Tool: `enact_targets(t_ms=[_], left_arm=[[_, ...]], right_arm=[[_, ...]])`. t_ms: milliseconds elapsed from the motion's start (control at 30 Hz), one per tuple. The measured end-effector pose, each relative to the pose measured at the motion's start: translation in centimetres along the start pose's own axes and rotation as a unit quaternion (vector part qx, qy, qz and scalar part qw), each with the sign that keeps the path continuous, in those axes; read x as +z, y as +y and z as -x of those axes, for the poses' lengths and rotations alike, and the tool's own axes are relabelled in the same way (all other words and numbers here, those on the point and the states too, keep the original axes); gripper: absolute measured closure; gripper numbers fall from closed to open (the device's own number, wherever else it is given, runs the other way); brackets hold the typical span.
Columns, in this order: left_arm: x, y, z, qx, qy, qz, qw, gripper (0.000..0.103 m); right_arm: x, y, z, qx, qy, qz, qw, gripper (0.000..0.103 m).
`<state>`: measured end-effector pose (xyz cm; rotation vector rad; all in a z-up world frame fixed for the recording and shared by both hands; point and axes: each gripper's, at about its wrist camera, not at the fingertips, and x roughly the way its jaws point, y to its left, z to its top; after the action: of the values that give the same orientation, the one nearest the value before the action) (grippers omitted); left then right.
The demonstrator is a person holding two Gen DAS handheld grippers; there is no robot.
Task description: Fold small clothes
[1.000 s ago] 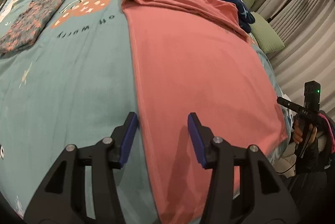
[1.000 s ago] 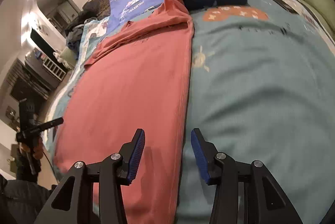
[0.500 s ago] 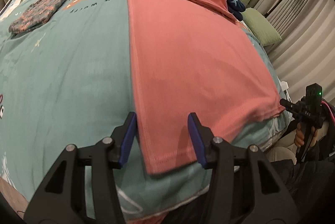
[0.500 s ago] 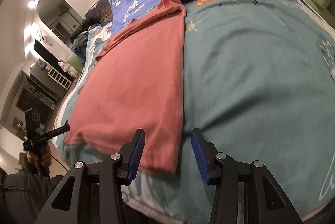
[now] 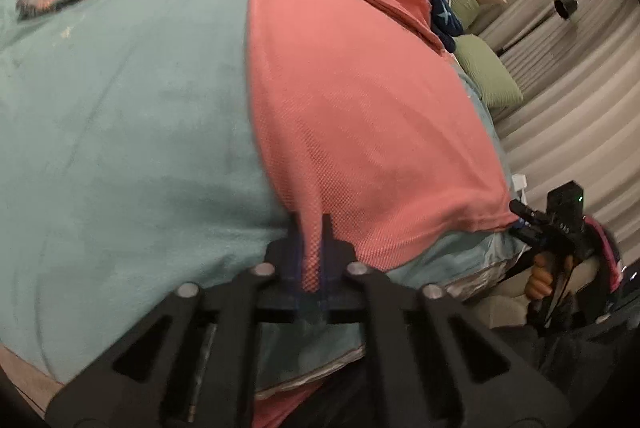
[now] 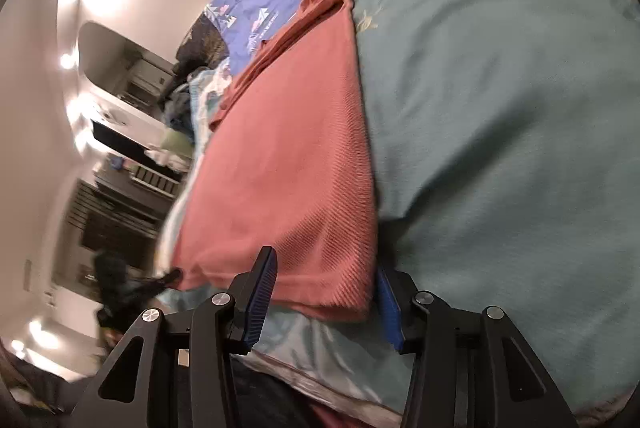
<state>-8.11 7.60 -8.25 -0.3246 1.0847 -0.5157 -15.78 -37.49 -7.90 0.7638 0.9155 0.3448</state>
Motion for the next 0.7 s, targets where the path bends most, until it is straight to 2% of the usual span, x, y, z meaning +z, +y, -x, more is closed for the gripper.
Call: enact_targets(t_ms=[33,133,333,500,700], left_arm=[[0.0,0.1,0.0,-0.002,-0.004,0.005,1.0000,0.097],[-0.2,-0.3,1.2,0.003,-0.028,0.005,0.9996,0.097],[0.5,-1.4,5.5,-0.001,-0.082,-0.017,0.9965,0.097],[0.3,-2.3,6.9,0.019,-0.087,-0.043,0.9951,0.097],[0.1,-1.1,7.3,0.022,-0.092,-0.032,0.9950,0.097]], right_arm=[[0.2,-0.1,-0.2,0.000,-0.001,-0.006,1.000,0.098],[0.4,-0.4,-0.3,-0.007,0.000,-0.029,1.000,0.099],[-0.7,2.7,2.4,-0.021,-0.034,0.028,0.999,0.100],[-1.8,4.6,4.3,-0.024,-0.054,0.050,0.997,0.100],[-2.5,5.1,4.8,-0.024,-0.063,0.053,0.996,0.100]])
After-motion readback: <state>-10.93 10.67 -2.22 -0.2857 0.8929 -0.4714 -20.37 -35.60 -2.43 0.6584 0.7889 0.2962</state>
